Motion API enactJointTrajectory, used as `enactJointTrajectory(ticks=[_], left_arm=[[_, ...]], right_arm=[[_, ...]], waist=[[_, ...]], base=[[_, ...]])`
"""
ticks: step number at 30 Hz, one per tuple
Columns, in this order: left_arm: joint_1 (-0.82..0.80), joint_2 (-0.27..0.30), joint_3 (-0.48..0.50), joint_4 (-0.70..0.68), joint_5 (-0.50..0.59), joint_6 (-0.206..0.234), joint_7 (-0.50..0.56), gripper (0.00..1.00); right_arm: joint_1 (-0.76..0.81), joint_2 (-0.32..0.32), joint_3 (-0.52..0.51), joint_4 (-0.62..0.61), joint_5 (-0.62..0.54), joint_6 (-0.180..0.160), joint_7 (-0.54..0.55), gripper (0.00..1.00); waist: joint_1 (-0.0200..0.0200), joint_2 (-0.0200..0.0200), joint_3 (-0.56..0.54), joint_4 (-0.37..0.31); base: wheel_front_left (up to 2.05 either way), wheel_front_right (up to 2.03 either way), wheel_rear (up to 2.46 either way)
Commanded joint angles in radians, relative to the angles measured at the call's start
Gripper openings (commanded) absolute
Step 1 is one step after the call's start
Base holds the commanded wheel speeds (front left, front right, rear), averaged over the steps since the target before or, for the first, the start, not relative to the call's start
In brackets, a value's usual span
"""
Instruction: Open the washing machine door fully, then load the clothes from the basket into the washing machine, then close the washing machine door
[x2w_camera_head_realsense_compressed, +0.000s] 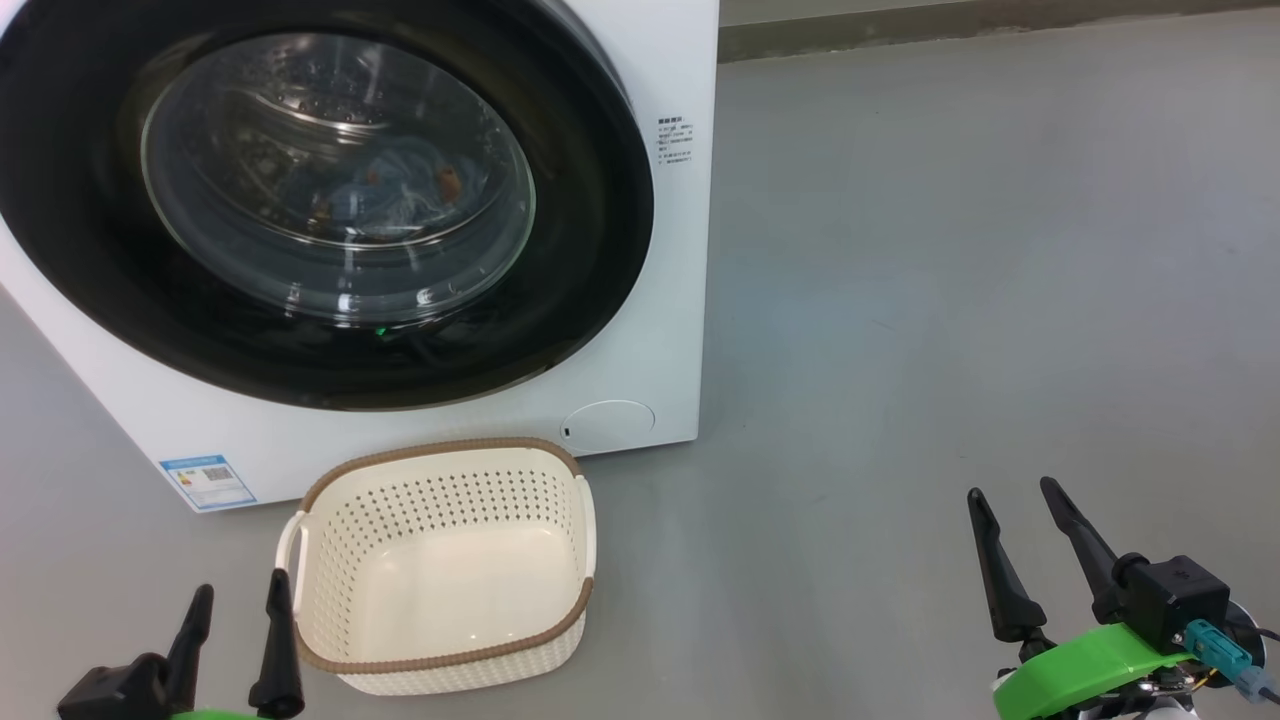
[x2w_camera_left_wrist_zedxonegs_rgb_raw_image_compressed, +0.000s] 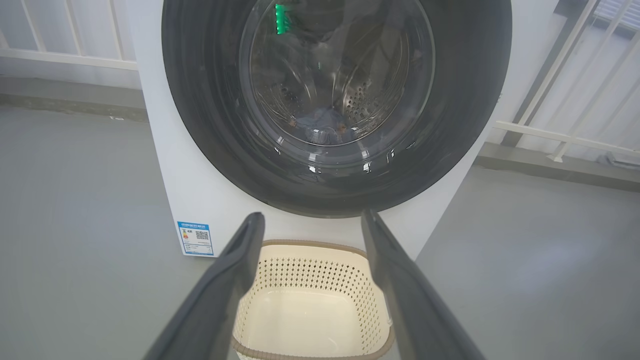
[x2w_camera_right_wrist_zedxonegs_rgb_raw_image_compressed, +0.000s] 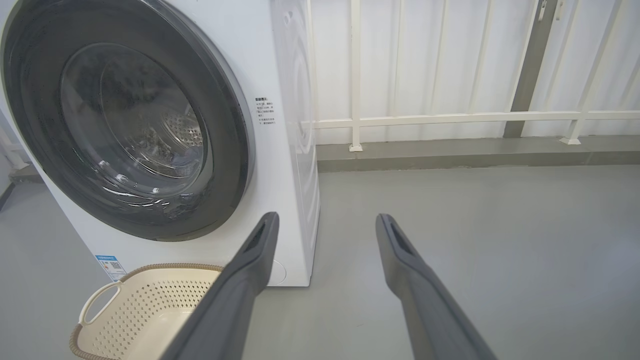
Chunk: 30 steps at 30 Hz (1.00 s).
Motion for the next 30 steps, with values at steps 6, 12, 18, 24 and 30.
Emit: enactJointTrajectory(ticks=[6,12,18,24,30], left_arm=[[-0.011,0.006,0.043,-0.025,0.023,-0.003,-0.006,1.0],[-0.007,0.002,0.051,-0.031,0.028,-0.003,-0.006,1.0],[-0.004,-0.006,0.059,-0.032,0.033,-0.003,-0.006,1.0],[0.02,-0.03,0.023,0.011,0.026,0.0,0.001,0.0],[0.014,-0.035,0.028,0.02,-0.027,0.0,0.02,0.0]], right_arm=[[-0.015,-0.007,0.033,-0.017,0.0,-0.006,-0.004,1.0],[-0.016,-0.006,0.034,-0.017,-0.001,-0.006,-0.004,1.0],[-0.018,-0.008,0.038,-0.015,0.001,-0.006,-0.004,1.0],[0.004,0.003,0.018,0.026,0.0,0.0,0.0,0.0],[0.001,0.006,0.012,0.039,0.06,0.0,0.019,0.0]], waist=[[0.0,0.0,-0.001,0.01],[0.0,0.0,-0.004,0.018],[0.0,0.0,-0.008,0.027],[0.0,0.0,-0.01,0.03],[0.0017,0.0,-0.011,0.031]], base=[[0.0,0.0,0.0],[0.0,0.0,0.0],[0.0,0.0,0.0],[0.0,0.0,0.0],[0.0,0.0,0.0]])
